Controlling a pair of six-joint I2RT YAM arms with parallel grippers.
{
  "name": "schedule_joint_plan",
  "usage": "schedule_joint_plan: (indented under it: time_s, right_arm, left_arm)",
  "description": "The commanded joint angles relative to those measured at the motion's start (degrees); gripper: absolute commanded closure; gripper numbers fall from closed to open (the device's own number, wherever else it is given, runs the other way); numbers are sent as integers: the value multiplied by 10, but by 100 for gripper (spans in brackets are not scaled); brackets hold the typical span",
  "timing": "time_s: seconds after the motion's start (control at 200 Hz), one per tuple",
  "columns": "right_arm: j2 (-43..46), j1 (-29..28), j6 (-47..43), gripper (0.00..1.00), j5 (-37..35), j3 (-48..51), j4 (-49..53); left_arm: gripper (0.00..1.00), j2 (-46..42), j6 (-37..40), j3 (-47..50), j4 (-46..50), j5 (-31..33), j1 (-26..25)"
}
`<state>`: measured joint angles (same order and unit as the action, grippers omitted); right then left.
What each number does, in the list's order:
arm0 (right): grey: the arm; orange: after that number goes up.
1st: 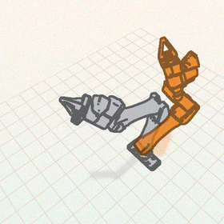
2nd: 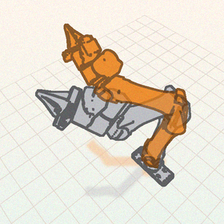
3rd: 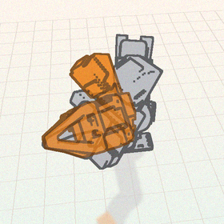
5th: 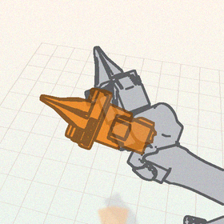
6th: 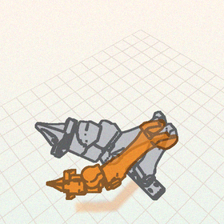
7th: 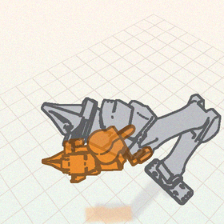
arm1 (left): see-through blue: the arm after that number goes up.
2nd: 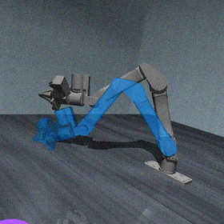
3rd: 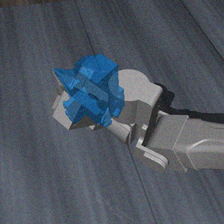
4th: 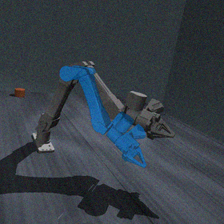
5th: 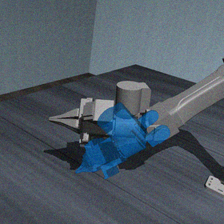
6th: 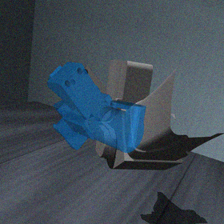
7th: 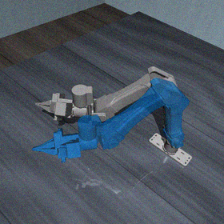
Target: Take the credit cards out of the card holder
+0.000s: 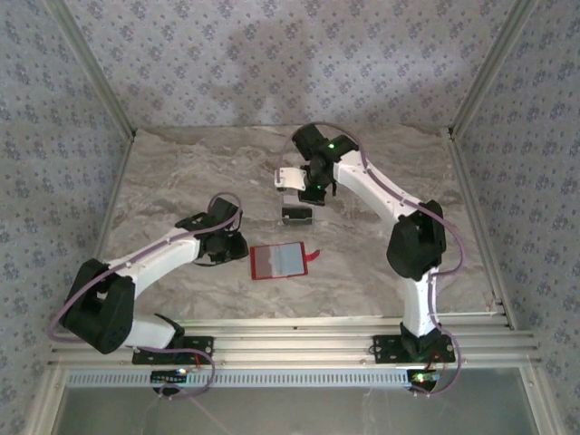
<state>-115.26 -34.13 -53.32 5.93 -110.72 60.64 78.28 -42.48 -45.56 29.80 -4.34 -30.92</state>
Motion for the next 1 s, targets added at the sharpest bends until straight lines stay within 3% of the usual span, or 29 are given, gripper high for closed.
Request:
schedule_joint_plan:
  time_s: [0.0,0.47,0.994]
  right_arm:
    - [-31,6,-55,100,9,-47,49]
    - [-110,13,-90,100,-4,-104,42]
    - [-159,17,-91,100,-1,-101,42]
  left_arm:
    - [75,-20,4,-2,20,13,5]
    - [75,-31,7,0,35,17,16]
    - [74,-48,7,11,42,18,21]
